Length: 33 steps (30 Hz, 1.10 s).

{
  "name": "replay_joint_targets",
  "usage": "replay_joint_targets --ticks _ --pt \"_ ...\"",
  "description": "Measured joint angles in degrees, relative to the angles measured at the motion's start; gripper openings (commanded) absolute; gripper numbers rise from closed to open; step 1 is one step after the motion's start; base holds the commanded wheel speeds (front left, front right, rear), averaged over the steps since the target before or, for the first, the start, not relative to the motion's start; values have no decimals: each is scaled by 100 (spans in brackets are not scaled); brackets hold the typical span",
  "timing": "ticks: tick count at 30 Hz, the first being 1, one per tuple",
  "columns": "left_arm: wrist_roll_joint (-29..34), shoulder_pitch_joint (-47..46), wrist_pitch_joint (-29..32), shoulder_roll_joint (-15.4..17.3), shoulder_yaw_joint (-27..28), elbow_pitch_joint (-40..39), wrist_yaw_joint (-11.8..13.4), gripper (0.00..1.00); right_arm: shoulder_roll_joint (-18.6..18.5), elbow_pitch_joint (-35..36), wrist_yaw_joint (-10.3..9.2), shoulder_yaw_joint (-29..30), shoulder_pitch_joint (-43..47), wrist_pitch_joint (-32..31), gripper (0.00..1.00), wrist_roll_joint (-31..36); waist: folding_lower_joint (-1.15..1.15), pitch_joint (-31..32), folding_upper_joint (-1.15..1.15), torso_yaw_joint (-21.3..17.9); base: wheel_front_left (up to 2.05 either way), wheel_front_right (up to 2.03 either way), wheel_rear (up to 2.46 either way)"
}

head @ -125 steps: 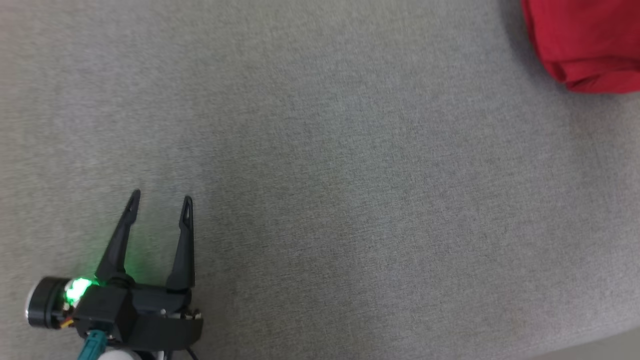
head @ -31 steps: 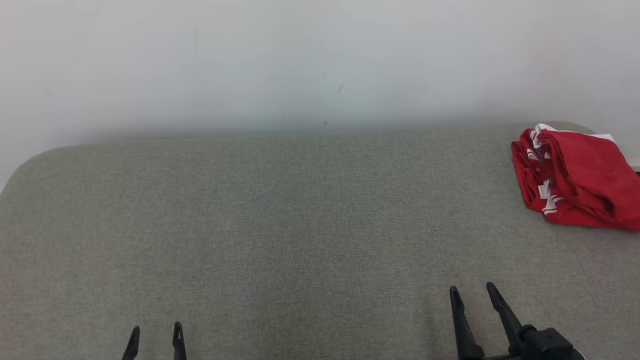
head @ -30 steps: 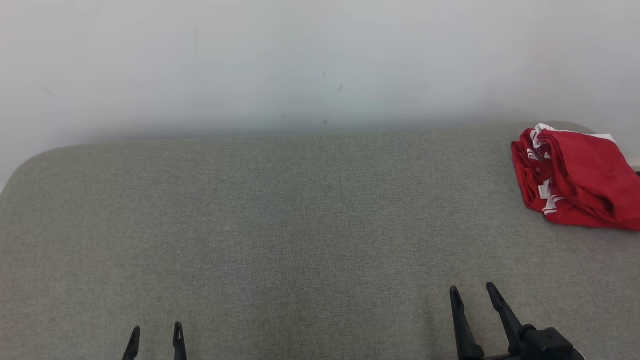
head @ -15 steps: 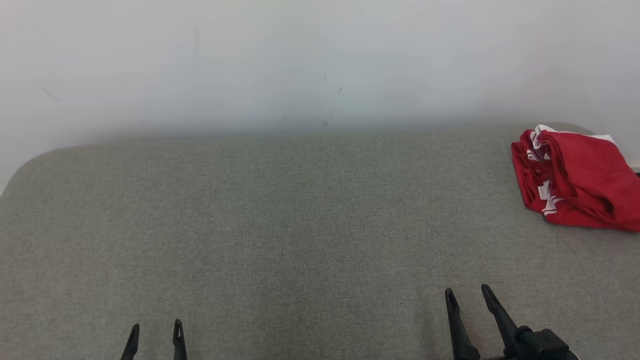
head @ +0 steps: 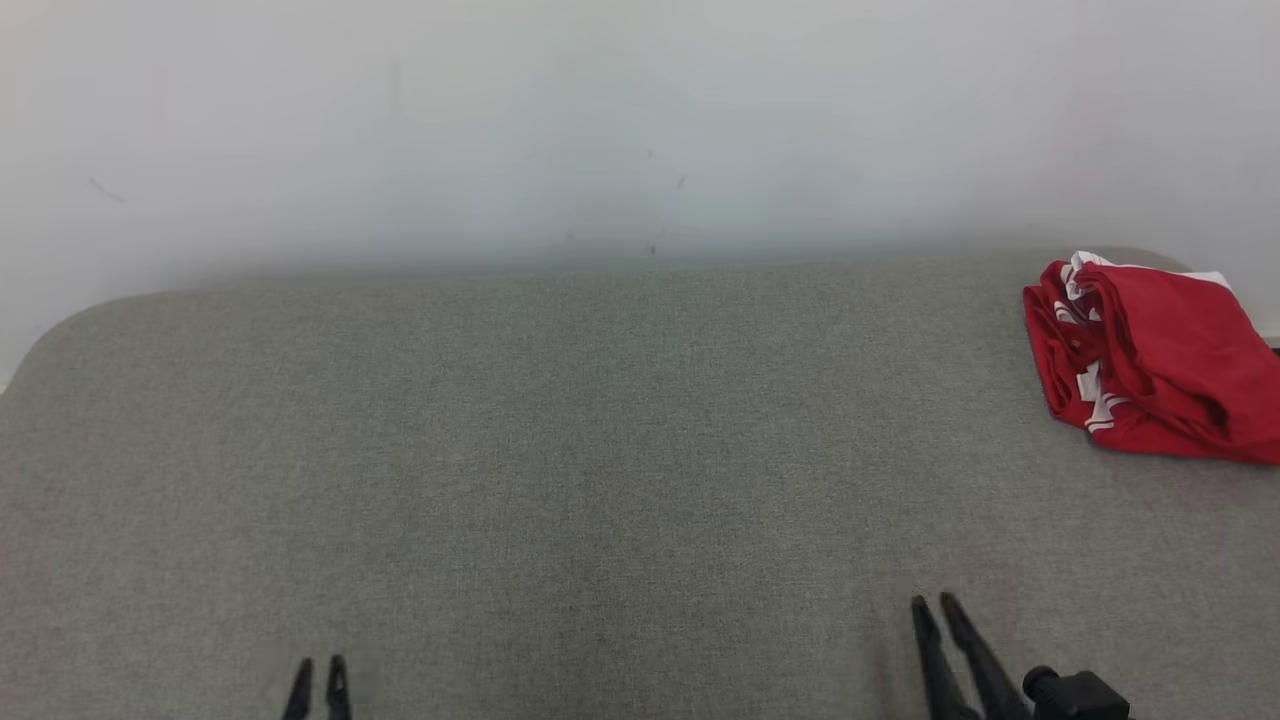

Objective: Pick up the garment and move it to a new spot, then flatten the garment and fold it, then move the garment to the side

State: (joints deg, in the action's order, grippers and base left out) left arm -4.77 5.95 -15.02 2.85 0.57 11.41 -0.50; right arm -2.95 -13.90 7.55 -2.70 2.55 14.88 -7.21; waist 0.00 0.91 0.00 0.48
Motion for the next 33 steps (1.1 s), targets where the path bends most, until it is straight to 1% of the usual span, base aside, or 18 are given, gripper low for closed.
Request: replay_joint_targets --ticks 5,17,18,33 --pt "-135 1 76 -18 5 246 -2 0 1 -204 1 -1 121 -47 0 -100 0 -1 0 -1 0 0 0" --pt "-1484 -97 405 -19 101 280 -109 0 -27 -191 1 46 37 -312 0 -1510 0 -11 0 -5 0 0 0" --pt "-1699 -145 455 -19 112 274 -120 0 -35 -187 1 56 -7 -356 0 -1724 0 -13 0 -6 0 0 0" --pt "-3143 -325 790 -19 191 269 -249 0 -96 -162 0 148 -151 -647 0 -3198 1 -25 0 -12 0 0 0"
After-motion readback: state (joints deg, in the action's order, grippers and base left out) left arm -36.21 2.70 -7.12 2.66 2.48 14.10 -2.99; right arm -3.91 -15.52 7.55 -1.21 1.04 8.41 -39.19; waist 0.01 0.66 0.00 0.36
